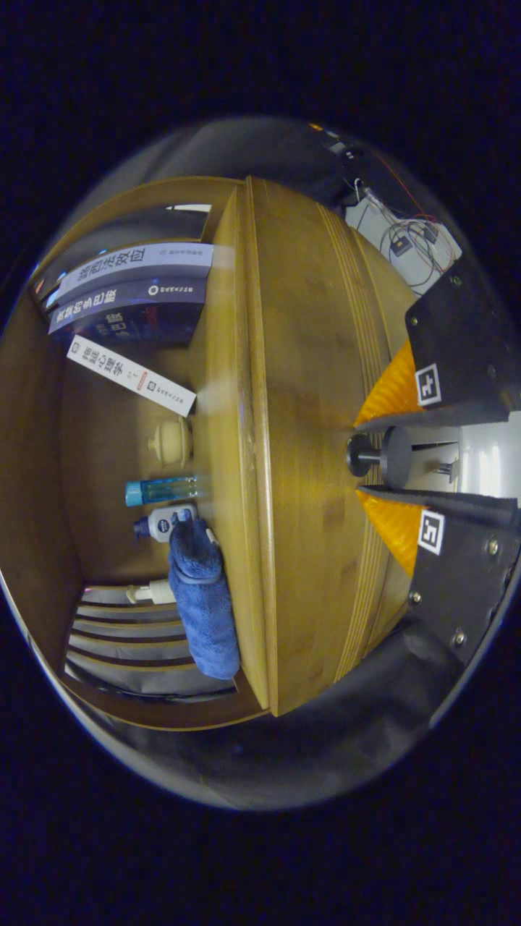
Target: Pull open the drawer, take out the items inside it, and place them on the countertop above the cabinet.
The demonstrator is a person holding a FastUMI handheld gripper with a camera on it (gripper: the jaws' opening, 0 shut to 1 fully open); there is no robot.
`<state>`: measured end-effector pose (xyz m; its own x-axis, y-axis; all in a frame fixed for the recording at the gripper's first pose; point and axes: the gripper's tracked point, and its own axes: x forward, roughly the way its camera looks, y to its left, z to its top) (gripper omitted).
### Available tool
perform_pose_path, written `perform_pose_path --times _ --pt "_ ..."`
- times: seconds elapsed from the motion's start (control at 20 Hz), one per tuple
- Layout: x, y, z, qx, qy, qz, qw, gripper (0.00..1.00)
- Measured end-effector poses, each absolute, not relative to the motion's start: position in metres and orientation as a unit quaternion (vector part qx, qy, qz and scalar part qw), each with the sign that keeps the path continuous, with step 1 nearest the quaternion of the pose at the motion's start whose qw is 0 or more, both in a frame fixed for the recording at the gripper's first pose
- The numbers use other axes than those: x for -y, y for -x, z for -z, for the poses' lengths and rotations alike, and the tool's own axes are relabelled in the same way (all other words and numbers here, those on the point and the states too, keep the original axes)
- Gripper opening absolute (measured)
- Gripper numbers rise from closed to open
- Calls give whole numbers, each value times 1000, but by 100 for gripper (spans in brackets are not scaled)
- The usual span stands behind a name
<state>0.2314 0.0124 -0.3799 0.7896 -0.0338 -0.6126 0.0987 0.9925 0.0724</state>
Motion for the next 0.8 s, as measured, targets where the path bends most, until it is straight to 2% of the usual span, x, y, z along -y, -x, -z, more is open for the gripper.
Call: perform_pose_path --times 0.1,0.3,0.35,0.8 --pt "-12 -231 381 -323 -59 39 944 31" --pt "-9 -230 377 -310 -37 47 949 25" --pt "-9 -230 379 -305 -41 51 950 19" --pt "-11 -168 359 -279 -18 38 959 18"
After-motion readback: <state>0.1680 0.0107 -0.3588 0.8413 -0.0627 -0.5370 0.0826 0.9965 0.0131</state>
